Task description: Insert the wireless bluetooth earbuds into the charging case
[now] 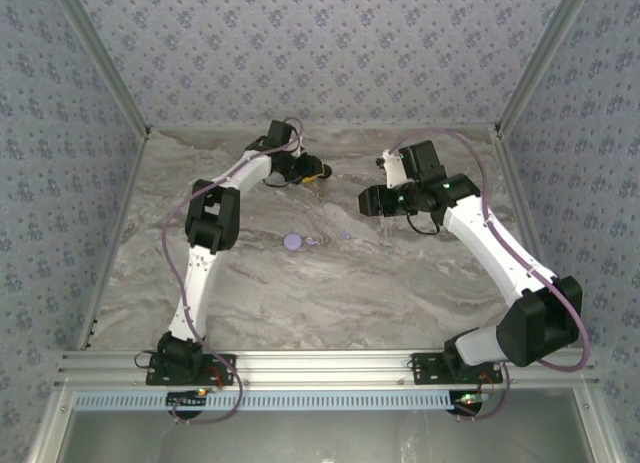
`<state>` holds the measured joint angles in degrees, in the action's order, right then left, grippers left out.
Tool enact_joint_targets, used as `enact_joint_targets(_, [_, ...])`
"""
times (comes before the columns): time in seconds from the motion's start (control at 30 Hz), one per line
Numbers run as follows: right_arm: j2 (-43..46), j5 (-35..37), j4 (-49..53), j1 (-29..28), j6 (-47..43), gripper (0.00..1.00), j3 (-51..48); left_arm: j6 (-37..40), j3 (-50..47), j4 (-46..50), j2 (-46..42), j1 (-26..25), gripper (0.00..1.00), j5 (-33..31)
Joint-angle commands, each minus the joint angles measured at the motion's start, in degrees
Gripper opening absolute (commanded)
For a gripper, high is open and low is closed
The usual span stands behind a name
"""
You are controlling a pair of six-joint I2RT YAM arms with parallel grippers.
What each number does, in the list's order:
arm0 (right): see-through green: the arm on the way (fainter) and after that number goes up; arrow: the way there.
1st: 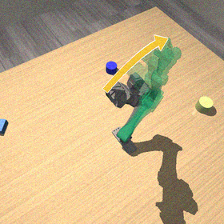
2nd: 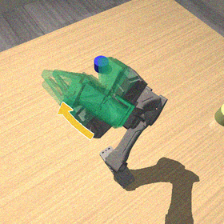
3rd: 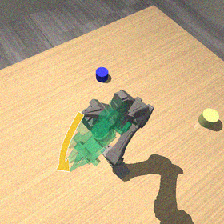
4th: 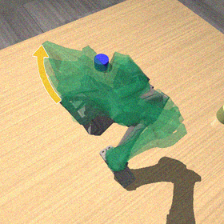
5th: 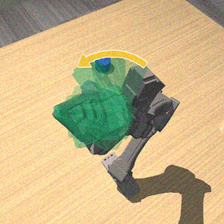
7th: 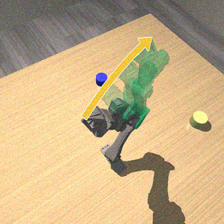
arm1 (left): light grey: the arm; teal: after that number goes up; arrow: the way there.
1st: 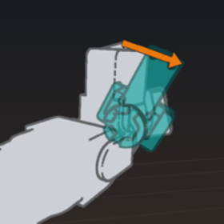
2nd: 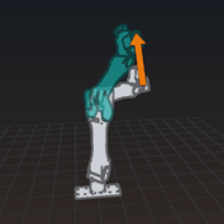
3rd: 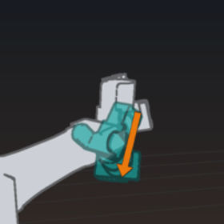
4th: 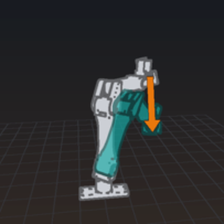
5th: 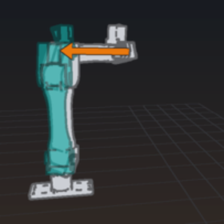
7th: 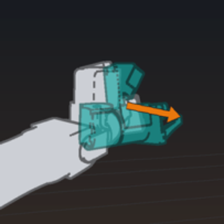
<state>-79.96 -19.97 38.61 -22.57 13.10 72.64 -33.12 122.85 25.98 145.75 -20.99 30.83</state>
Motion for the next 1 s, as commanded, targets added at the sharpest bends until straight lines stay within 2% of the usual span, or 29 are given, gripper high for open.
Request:
enact_joint_targets(0.0, [1.04, -0.36, -0.11, 0.24, 0.96, 0.53, -0.94, 3.22, 0.64, 4.31, -1.98, 0.6, 0.45, -3.71])
enact_joint_targets(0.23, [-1.27, 0.02, -0.38, 0.19, 0.65, 0.53, -0.82, 7.61, -9.64, 3.69, -15.33, 1.9, 0.48, -10.41])
enact_joint_targets(0.43, [-6.01, -1.63, -1.31, -0.01, 0.86, 0.53, 0.86, 10.52, -28.24, 1.16, -32.63, 1.92, 0.48, -15.45])
enact_joint_targets(0.63, [-12.66, -3.45, -1.61, -2.1, 1.06, 0.5, 3.95, 10.81, -43.51, 1.73, -44.21, 1.92, 0.46, -16.08])
enact_joint_targets(0.97, [-25.43, -4.25, -2.11, -10.15, 3.39, 0.41, 10.39, 8.42, -52.34, 1.59, -46.43, 1.83, 0.35, -14.91])
